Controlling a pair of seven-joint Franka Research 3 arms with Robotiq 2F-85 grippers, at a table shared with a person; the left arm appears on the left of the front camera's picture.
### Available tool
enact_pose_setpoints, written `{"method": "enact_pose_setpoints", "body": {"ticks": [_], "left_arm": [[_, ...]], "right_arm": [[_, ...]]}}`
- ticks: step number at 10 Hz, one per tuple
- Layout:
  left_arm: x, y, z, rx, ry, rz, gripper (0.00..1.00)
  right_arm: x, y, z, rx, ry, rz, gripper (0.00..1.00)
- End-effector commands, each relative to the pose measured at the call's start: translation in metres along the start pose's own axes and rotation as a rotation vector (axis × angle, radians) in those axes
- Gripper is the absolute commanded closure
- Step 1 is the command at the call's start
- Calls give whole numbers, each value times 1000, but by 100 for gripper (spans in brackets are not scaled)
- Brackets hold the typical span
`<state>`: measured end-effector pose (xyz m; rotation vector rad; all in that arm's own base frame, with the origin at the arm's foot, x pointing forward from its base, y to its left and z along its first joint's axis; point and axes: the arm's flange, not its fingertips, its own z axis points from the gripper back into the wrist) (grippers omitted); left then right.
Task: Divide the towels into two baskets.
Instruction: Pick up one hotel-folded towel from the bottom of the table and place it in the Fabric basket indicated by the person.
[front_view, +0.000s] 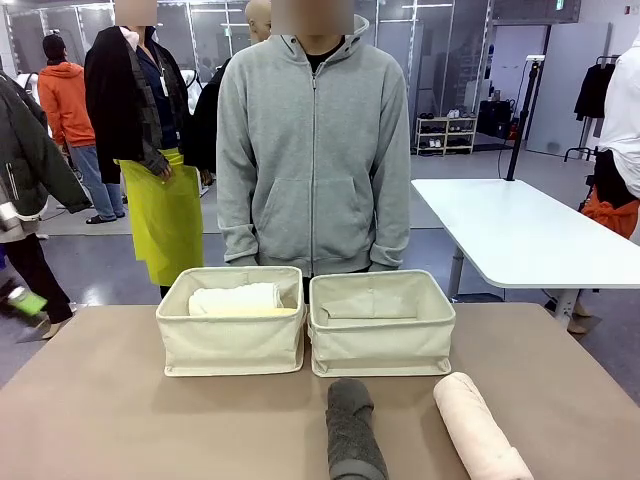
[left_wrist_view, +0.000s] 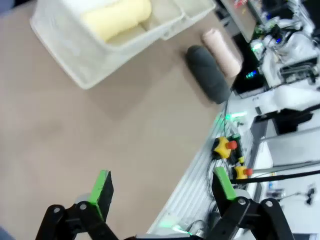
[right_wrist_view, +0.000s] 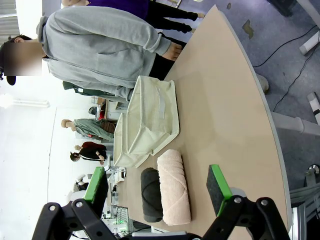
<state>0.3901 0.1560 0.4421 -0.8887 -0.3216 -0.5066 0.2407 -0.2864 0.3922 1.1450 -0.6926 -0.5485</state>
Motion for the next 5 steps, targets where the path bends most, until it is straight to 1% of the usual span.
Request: {"method": "enact_pose_setpoints", "body": {"ticks": [1, 2, 3, 4, 5], "left_arm": [[-51, 22, 7, -102, -188, 132, 0], [-78, 32, 2, -150, -300, 123, 0], [-102, 42, -8, -165, -285, 188, 0], [-111, 47, -15, -157, -261, 242, 0], [-108, 52, -18, -134, -211, 272, 0]], "right_arm": [[-1, 3, 0, 10, -8, -2, 0], [-1, 3, 0, 10, -8, -2, 0], [-1, 3, 0, 10, -8, -2, 0], [-1, 3, 0, 10, -8, -2, 0], [-1, 3, 0, 10, -8, -2, 0]]}}
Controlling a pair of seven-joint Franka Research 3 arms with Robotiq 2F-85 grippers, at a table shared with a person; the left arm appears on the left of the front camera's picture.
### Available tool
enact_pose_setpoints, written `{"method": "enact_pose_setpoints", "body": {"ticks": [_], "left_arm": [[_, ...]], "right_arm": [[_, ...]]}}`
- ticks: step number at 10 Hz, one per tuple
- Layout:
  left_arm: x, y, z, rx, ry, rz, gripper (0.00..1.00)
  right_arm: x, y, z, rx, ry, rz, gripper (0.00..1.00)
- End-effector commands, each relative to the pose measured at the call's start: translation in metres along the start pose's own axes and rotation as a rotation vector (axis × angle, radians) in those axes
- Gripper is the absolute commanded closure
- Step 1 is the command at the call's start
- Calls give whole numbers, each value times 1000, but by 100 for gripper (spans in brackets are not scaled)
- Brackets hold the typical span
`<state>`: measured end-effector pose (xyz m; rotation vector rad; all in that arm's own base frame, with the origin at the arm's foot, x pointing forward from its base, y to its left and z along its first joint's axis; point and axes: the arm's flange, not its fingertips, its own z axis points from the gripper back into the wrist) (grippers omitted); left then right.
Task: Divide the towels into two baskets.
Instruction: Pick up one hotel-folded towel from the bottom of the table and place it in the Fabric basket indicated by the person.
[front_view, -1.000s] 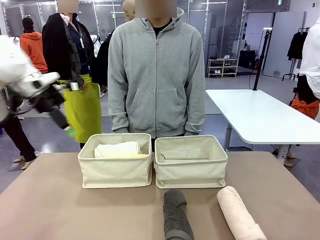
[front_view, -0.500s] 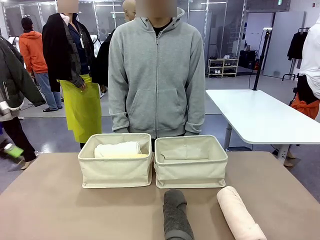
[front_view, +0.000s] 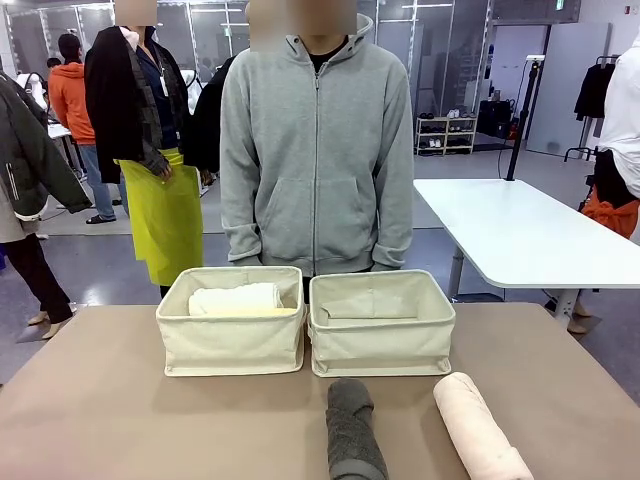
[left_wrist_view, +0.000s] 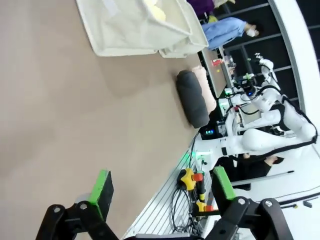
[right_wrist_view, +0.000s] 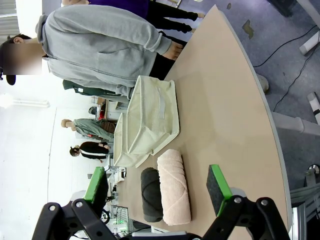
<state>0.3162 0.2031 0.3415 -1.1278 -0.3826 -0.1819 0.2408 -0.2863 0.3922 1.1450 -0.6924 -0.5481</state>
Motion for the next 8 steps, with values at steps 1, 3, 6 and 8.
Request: {"method": "enact_pose_setpoints", "body": {"ticks": [1, 3, 6, 8], "left_arm": [[34, -7, -9, 18, 74, -71, 0], [0, 0, 0, 0, 0, 0, 0], [0, 0, 0, 0, 0, 0, 0], [0, 0, 0, 0, 0, 0, 0]], "right_arm": [[-1, 3, 1, 10, -8, -2, 0], [-1, 3, 1, 10, -8, -2, 0], [-1, 3, 1, 10, -8, -2, 0], [-1, 3, 1, 10, -8, -2, 0]]}}
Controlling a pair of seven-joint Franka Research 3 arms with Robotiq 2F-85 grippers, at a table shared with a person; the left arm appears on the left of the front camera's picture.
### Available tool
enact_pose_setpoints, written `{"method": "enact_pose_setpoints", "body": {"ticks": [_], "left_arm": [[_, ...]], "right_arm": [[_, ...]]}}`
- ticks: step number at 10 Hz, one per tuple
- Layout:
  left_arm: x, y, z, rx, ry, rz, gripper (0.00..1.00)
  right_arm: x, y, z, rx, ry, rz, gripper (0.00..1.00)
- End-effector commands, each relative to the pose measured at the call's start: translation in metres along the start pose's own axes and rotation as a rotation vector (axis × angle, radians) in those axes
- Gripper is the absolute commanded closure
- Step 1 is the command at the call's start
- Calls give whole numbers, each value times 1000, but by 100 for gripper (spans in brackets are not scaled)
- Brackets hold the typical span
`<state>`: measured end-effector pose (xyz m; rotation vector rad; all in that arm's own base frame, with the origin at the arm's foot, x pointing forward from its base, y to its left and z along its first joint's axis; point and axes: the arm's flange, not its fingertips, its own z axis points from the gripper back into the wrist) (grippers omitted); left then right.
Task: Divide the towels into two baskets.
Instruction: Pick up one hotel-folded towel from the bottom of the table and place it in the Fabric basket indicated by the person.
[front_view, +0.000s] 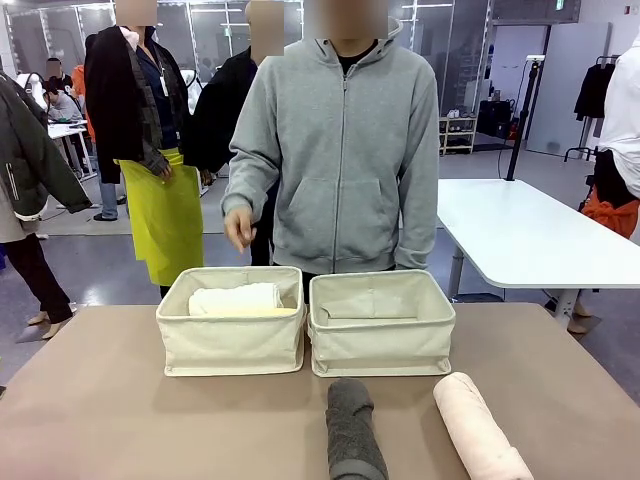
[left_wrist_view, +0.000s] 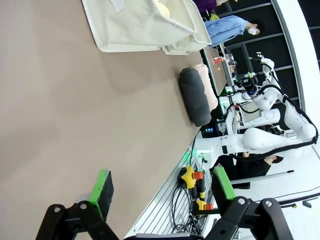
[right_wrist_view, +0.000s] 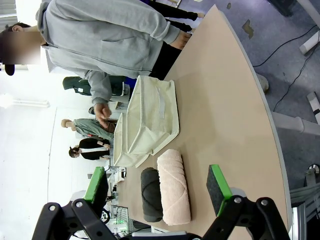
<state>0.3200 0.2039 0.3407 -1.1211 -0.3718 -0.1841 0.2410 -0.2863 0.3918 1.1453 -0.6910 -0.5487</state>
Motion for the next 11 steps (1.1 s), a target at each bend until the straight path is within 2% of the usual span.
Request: {"method": "enact_pose_setpoints", "body": {"ticks": [1, 8, 9, 11], "left_arm": [[-3, -2, 0, -6, -11, -3, 0], [-3, -2, 0, -6, -11, -3, 0], [-3, -2, 0, -6, -11, -3, 0], [-3, -2, 0, -6, -11, -3, 0]], "right_arm": [[-1, 3, 1, 10, -9, -1, 0], [0, 0, 0, 0, 0, 0, 0], [-6, 16, -5, -83, 68, 80, 0], [-26, 43, -40, -172, 262, 194, 0]]}}
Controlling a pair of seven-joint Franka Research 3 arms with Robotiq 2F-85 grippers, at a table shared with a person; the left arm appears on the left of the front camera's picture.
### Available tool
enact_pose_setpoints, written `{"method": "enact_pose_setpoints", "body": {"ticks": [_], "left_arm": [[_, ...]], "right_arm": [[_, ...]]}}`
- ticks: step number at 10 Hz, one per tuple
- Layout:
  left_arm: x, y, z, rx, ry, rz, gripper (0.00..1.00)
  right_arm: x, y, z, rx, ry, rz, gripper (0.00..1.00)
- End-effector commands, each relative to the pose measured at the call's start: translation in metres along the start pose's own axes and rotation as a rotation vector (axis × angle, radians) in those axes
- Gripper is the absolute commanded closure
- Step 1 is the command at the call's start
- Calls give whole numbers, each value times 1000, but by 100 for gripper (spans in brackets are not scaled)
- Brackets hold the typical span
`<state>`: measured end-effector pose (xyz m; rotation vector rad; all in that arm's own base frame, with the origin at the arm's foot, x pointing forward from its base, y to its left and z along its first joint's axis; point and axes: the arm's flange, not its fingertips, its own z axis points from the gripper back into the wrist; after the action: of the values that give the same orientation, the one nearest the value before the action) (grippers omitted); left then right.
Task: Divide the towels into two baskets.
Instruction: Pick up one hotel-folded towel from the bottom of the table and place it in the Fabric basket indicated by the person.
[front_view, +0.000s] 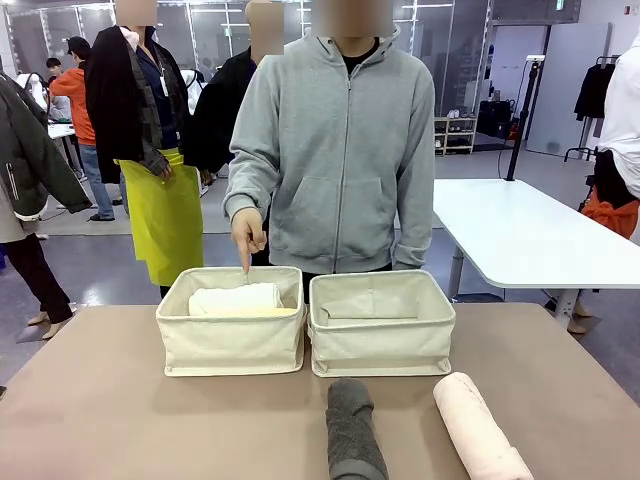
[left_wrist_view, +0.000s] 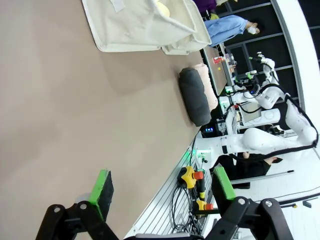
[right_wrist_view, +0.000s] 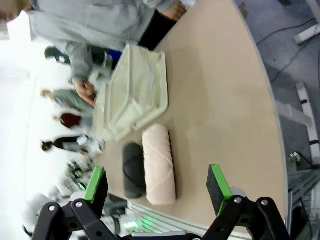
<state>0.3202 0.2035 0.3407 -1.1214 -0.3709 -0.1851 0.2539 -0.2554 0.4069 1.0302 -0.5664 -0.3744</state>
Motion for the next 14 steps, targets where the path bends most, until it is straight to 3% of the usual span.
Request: {"method": "enact_pose_setpoints", "body": {"ticks": [1, 7, 14], "left_arm": [[-3, -2, 1, -5, -12, -3, 0], [-3, -2, 1, -5, -12, -3, 0], [-3, -2, 1, -5, -12, -3, 0]], "right_arm": [[-14, 36, -39, -81, 154, 108, 0], [-74, 115, -195, -269, 488, 360, 0], [-147, 106, -294, -545, 539, 476, 0]]}}
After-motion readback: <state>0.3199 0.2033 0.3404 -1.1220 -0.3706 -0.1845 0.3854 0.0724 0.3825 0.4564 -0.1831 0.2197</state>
